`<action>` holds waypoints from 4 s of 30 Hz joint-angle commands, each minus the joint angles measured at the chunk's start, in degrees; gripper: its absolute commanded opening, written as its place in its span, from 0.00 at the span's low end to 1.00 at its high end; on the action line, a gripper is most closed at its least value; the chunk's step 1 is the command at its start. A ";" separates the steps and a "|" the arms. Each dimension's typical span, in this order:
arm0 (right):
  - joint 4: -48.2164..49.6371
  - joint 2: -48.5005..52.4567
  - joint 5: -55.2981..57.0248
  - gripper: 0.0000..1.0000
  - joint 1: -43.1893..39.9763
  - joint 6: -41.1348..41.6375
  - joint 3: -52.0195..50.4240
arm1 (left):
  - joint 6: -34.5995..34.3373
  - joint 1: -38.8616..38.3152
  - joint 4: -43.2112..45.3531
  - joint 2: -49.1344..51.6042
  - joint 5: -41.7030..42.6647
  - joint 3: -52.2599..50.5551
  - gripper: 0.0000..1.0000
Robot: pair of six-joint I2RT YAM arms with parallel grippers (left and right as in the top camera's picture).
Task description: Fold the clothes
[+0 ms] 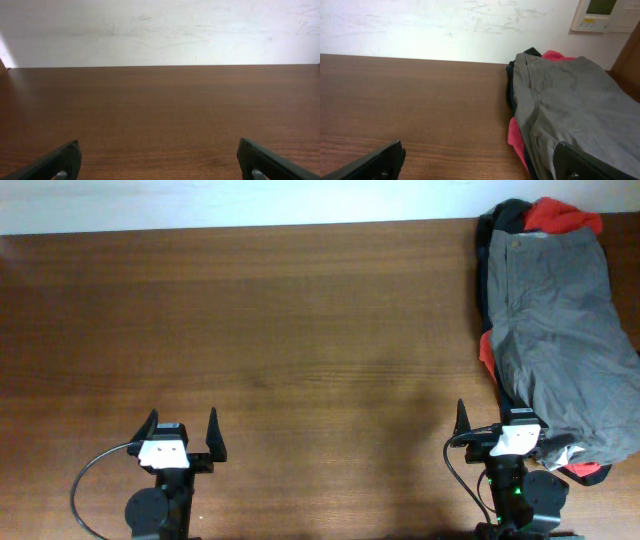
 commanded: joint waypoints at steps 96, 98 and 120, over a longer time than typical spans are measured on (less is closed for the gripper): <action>-17.49 109.90 2.51 0.99 -2.54 0.59 91.76 | 7.65 -0.26 -50.86 120.48 15.93 103.12 0.99; -16.22 113.85 3.72 0.99 -4.20 1.92 91.76 | 7.65 -0.28 -50.40 120.43 15.93 103.14 0.99; -16.63 121.24 3.32 0.04 -7.52 3.28 95.58 | 4.96 0.24 -49.44 120.43 15.96 106.33 0.99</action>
